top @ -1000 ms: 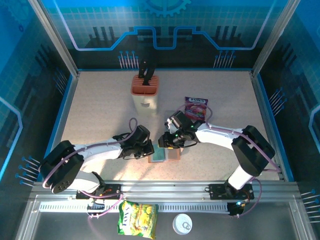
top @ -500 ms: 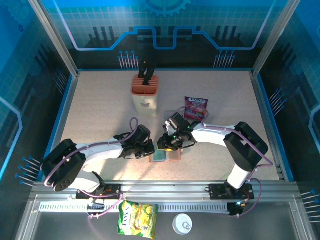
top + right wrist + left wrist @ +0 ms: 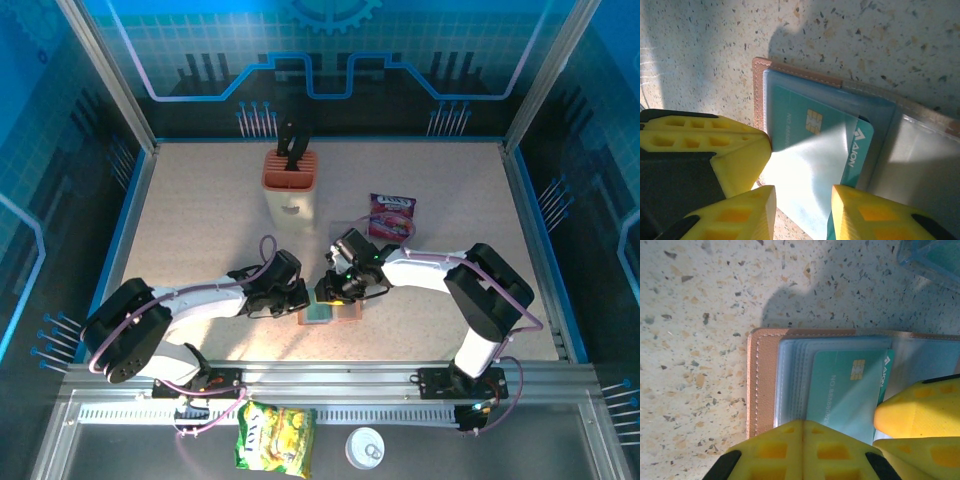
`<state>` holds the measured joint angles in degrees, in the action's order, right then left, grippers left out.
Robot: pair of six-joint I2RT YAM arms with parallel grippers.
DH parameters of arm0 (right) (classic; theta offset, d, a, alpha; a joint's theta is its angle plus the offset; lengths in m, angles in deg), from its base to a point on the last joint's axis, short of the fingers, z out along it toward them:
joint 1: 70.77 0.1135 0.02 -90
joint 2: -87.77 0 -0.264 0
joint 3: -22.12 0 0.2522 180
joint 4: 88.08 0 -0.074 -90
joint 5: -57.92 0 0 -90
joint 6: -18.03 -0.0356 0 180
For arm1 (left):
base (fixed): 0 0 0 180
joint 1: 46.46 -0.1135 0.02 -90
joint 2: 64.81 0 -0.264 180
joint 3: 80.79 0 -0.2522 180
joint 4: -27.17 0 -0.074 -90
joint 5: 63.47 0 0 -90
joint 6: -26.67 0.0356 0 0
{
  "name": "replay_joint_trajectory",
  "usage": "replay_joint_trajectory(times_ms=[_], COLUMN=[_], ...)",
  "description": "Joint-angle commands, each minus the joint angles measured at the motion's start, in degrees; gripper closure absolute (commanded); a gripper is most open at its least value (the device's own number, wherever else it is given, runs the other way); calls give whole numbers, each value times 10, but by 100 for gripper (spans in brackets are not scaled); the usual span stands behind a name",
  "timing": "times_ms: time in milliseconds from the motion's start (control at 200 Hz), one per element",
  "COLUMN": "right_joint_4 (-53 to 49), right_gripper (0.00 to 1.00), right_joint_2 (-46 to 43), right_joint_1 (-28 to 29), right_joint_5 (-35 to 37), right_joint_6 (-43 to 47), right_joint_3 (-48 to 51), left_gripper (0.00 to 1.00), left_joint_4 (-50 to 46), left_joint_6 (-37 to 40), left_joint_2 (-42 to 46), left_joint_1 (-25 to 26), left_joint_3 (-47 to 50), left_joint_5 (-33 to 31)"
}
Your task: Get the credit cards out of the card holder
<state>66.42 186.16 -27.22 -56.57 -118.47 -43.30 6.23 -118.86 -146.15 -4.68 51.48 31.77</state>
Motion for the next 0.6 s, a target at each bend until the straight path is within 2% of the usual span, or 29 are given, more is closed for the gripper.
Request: replay_joint_trajectory(times_ms=[0, 310, 595], right_joint_4=[-19, -102, -104], right_gripper=[66, 66, 66], right_joint_2=[11, 4, -16], right_joint_1=[7, 7, 7], right_joint_5=[2, 69, 50], right_joint_6=[5, 51, 55], right_joint_3=[3, -34, -40], left_gripper=[94, 95, 94], left_joint_4=[-23, -26, -34], left_joint_6=[-2, -2, 1], left_joint_2=[-13, -9, 3], left_joint_1=[-4, -3, -3], left_joint_3=[8, 12, 2], left_joint_5=[3, 2, 0])
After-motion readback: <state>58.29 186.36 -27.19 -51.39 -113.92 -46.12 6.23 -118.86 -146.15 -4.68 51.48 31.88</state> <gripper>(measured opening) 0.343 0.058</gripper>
